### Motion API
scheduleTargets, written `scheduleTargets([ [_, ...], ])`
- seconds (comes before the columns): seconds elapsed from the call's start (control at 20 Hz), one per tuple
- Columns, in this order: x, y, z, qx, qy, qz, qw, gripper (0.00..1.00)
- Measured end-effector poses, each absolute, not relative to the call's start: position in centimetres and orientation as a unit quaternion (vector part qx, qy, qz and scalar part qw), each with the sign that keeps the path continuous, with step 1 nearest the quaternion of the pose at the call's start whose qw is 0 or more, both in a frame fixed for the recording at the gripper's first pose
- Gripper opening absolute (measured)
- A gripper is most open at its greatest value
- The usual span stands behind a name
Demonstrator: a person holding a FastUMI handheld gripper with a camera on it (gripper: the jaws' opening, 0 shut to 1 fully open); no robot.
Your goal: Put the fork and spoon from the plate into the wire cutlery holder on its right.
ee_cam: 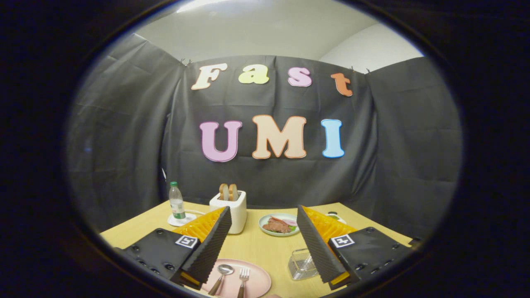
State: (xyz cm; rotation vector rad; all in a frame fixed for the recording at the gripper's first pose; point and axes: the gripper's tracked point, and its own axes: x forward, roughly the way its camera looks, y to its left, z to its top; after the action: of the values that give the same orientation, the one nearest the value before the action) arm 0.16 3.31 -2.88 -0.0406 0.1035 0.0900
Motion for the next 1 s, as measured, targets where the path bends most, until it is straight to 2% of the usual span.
scheduleTargets([
  [0.45,-0.7,5.4,-11.2,-0.032,0.166,0.086,0.982,1.00],
  [1.0,-3.8,6.2,-22.6,-0.047,0.323,0.113,0.938,1.00],
])
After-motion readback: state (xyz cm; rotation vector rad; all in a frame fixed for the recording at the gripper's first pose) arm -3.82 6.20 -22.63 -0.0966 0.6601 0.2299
